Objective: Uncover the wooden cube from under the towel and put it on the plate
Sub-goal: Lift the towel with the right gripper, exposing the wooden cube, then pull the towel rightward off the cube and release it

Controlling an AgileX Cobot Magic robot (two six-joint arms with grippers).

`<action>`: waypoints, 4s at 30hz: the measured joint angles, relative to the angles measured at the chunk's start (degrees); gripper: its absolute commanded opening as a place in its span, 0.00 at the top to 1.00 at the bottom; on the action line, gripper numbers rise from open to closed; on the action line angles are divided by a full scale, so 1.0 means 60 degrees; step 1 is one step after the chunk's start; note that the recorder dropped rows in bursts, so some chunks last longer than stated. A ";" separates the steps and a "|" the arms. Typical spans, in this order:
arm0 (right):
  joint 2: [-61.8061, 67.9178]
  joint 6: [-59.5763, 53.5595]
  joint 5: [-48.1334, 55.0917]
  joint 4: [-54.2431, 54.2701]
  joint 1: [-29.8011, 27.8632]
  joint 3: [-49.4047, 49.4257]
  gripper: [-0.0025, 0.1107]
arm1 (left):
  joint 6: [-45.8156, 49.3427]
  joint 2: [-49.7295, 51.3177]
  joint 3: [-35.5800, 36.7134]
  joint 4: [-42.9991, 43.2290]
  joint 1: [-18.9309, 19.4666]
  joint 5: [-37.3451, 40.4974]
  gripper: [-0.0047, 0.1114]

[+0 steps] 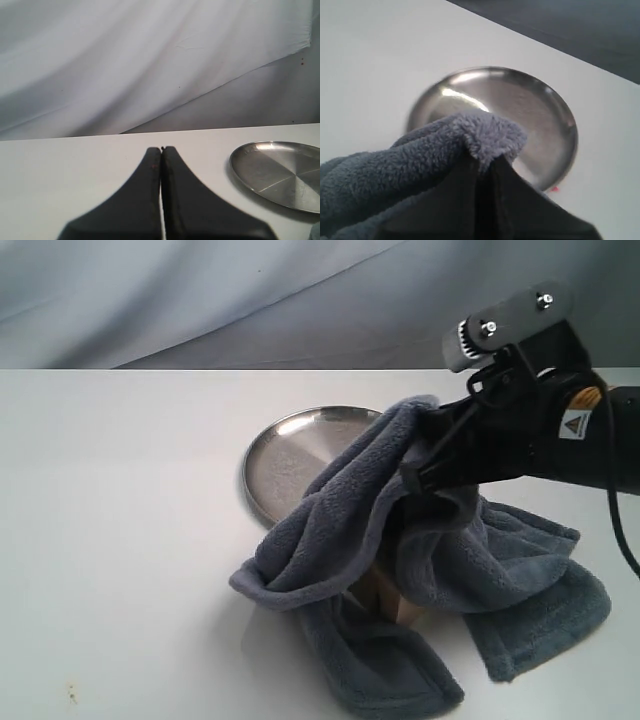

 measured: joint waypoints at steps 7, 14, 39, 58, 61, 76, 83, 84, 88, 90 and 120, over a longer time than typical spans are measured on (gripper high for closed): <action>0.0000 0.0000 0.0653 0.0000 -0.1415 0.0000 0.98 | 0.0000 0.0000 0.0000 0.0000 0.0000 0.0000 0.96; 0.0631 0.0059 0.1573 -0.0035 -0.1970 0.0000 0.98 | 0.0000 0.0000 0.0000 0.0000 0.0000 0.0000 0.96; -0.0037 -0.0093 0.1843 0.0943 -0.0860 0.0000 0.45 | 0.0000 0.0000 0.0000 0.0000 0.0000 0.0000 0.96; 0.2291 -0.1258 0.0012 0.1017 0.0861 0.0000 0.34 | 0.0000 0.0000 0.0000 0.0000 0.0000 0.0000 0.96; 0.2423 -0.1258 0.0049 0.1017 0.0861 0.0000 0.48 | 0.0000 0.0000 0.0000 0.0000 0.0000 0.0000 0.96; 0.1767 -0.0594 -0.0550 0.1017 0.0861 0.0000 0.98 | 0.0000 0.0000 0.0000 0.0000 0.0000 0.0000 0.96; 0.0431 -0.0507 -0.1407 0.1382 -0.0032 0.0000 0.98 | 0.0000 0.0000 0.0000 0.0000 0.0000 0.0000 0.96; 0.0335 -0.0507 -0.1429 0.1465 -0.0319 0.0000 0.98 | 0.0000 0.0000 0.0000 0.0000 0.0000 0.0000 0.96; 0.0220 -0.0507 -0.1319 0.1625 -0.1332 0.0000 0.98 | 0.0000 0.0000 0.0000 0.0000 0.0000 0.0000 0.96; 0.0220 -0.0507 -0.1109 0.1625 -0.1729 0.0000 0.98 | 0.0000 0.0000 0.0000 0.0000 0.0000 0.0000 0.96; 0.0220 -0.3744 -0.2404 0.4921 -0.3292 0.0006 0.98 | 0.0000 0.0000 0.0000 0.0000 0.0000 0.0000 0.96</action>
